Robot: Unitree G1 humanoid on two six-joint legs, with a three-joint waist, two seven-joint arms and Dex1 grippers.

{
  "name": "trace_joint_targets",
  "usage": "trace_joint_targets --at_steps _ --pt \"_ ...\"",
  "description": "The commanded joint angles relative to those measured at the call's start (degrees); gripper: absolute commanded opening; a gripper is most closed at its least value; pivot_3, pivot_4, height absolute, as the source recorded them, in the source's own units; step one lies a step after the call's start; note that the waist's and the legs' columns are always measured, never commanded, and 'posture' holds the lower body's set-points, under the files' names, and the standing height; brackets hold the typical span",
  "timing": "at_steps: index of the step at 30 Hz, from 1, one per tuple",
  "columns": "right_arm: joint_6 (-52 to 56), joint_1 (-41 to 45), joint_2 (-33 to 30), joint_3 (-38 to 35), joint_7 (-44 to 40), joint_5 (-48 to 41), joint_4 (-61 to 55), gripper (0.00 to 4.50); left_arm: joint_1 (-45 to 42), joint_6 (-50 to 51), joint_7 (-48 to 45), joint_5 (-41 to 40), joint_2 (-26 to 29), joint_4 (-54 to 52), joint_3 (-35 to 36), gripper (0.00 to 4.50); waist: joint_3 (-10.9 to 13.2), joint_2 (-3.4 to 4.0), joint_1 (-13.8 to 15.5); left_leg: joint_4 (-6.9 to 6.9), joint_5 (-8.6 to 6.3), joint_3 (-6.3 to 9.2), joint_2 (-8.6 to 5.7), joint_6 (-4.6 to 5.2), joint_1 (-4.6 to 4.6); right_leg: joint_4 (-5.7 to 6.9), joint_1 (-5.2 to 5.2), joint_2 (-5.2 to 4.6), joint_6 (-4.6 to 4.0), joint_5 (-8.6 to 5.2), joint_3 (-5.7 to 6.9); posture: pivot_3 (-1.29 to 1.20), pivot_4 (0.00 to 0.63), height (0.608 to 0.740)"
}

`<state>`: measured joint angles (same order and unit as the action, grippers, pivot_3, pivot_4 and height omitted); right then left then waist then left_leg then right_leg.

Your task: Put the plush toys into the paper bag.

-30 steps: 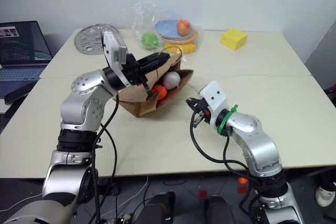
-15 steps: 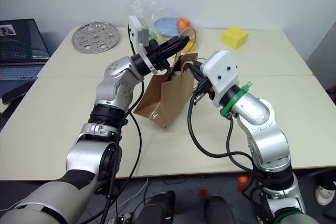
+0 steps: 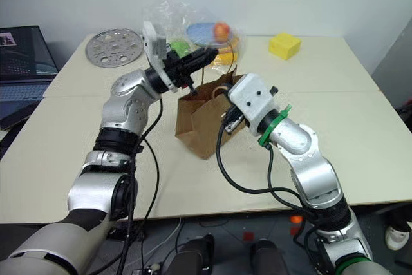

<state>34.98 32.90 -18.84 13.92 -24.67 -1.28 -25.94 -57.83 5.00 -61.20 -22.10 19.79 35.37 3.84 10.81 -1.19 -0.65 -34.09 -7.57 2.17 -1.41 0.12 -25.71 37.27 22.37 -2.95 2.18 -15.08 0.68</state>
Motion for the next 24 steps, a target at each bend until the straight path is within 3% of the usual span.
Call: trace_joint_targets --at_steps 1,3,6,8,16,18,21,24 --pt "0.75 2.47 0.84 0.33 -1.30 -0.98 0.85 0.07 3.06 1.89 -0.69 1.37 2.67 -5.48 -0.93 0.00 0.00 0.00 0.04 0.00 0.00 0.01 0.00 0.00 0.00 0.00 0.01 0.00 0.00 0.00 0.01 0.00 0.150 0.740" --pt "-0.91 3.31 0.95 0.18 -1.84 -0.94 1.96 0.23 4.36 3.43 0.00 0.72 3.78 -7.20 -0.06 0.00 0.00 0.00 0.15 -0.01 0.00 0.04 0.00 0.00 -0.01 0.01 0.02 -0.03 -0.01 0.00 0.02 0.00 0.150 0.740" --pt "-2.83 3.64 0.06 -0.09 -3.97 -1.37 3.39 0.88 5.91 6.56 0.31 -1.09 5.07 -11.85 0.90 0.20 0.00 0.00 0.36 -0.04 0.00 0.11 0.01 0.00 -0.01 0.01 0.00 -0.06 0.00 0.00 0.05 0.00 0.150 0.740" --pt "-4.10 3.72 -0.46 -0.57 -4.87 -1.65 3.91 1.59 7.43 7.83 1.03 -1.49 6.05 -15.28 1.43 0.62 0.00 0.00 0.46 -0.06 0.00 0.12 0.00 -0.01 -0.01 -0.03 -0.03 -0.09 0.00 0.00 0.06 0.00 0.150 0.740" --pt "-11.34 4.08 -3.97 -4.58 -12.00 -7.24 3.98 4.49 16.03 15.20 5.18 -2.39 14.16 -31.01 4.39 3.09 0.00 0.00 0.19 -0.04 0.00 0.11 0.05 -0.01 0.00 -0.01 -0.01 -0.14 0.00 0.01 0.02 0.00 0.150 0.740" --pt "-11.30 4.25 -5.11 -5.63 -14.18 -9.35 3.45 4.50 18.65 14.60 5.45 -2.45 15.28 -33.21 5.14 3.68 0.00 0.00 0.20 -0.04 -0.01 0.12 0.05 -0.01 0.02 -0.01 -0.02 -0.15 -0.01 0.01 0.02 0.00 0.150 0.740" --pt "-6.25 5.17 -7.96 -10.79 -21.30 -21.02 -0.25 4.50 25.75 15.91 7.25 -3.73 16.25 -38.49 7.43 4.47 0.01 0.01 0.22 -0.05 -0.01 0.10 0.06 -0.01 0.04 -0.04 -0.03 -0.21 -0.04 0.03 -0.02 0.00 0.150 0.740" --pt "3.09 6.73 -9.38 -16.00 -21.09 -31.71 -1.94 4.50 29.86 16.28 12.07 -3.98 13.95 -41.82 8.17 4.47 0.00 0.01 0.43 -0.04 -0.01 0.14 0.08 -0.01 0.03 -0.09 -0.04 -0.29 -0.08 0.04 -0.11 0.00 0.150 0.740"
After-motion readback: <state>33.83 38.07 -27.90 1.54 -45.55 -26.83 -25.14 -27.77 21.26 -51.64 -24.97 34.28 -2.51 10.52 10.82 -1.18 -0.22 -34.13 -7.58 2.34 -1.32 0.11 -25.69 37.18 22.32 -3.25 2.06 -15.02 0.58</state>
